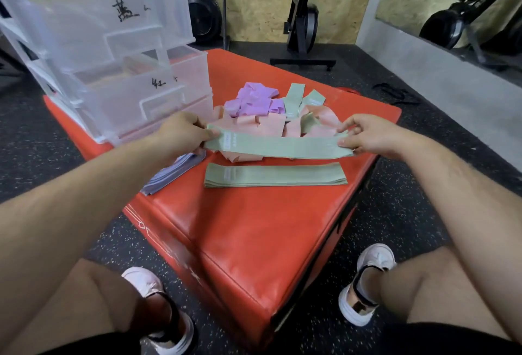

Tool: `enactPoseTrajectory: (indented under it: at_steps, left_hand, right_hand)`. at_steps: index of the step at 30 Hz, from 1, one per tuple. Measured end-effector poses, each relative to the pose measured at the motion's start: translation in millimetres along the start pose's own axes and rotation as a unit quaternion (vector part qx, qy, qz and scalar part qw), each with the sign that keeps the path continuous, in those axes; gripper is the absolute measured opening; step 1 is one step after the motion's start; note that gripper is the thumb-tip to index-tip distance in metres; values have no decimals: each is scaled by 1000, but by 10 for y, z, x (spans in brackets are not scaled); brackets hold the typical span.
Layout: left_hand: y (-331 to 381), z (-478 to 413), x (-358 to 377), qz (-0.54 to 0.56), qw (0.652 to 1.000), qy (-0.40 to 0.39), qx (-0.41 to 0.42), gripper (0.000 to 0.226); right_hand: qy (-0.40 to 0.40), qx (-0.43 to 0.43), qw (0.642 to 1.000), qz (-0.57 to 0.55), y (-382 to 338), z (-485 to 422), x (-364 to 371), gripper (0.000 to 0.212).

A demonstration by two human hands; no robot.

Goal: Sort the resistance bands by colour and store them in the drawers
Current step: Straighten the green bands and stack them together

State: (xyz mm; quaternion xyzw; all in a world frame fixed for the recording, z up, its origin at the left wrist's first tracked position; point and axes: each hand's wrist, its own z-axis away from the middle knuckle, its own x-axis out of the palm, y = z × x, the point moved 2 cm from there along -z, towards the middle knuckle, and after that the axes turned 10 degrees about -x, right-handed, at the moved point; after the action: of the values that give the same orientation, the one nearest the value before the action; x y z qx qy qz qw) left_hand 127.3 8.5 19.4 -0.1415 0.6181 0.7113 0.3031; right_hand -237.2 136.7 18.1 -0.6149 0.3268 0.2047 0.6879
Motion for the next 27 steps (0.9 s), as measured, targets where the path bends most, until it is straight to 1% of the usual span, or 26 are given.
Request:
enactPoseTrajectory:
  at_steps: [2, 4, 8, 10, 14, 19, 22, 25, 27]
  left_hand:
    - [-105, 35, 77, -45, 999, -3, -2, 21]
    - [-194, 67, 143, -68, 998, 1, 5, 17]
    - [-352, 98, 218, -119, 992, 33, 32, 18]
    - [-399, 96, 252, -135, 989, 36, 48, 18]
    - [-456, 83, 306, -187, 979, 46, 70, 24]
    - [-493, 79, 362, -199, 971, 56, 116, 27]
    - [-456, 69, 358, -261, 952, 54, 153, 19]
    - [-393, 47, 352, -330, 931, 47, 149, 21]
    - [-326, 12, 359, -347, 926, 49, 140, 16]
  right_hand:
    - [-17, -13, 997, 74, 16, 53, 107, 27]
    - [-20, -31, 990, 138, -3, 100, 223, 24]
    - [-26, -55, 979, 196, 13, 132, 380, 14]
    - [-29, -51, 977, 204, 45, 136, 412, 12]
    - [-21, -44, 974, 219, 61, 143, 444, 8]
    - [-28, -49, 970, 237, 92, 140, 503, 2]
    - [-30, -50, 968, 244, 85, 138, 500, 3]
    - [-45, -47, 969, 240, 72, 121, 466, 4]
    - [-47, -42, 971, 229, 39, 92, 418, 3]
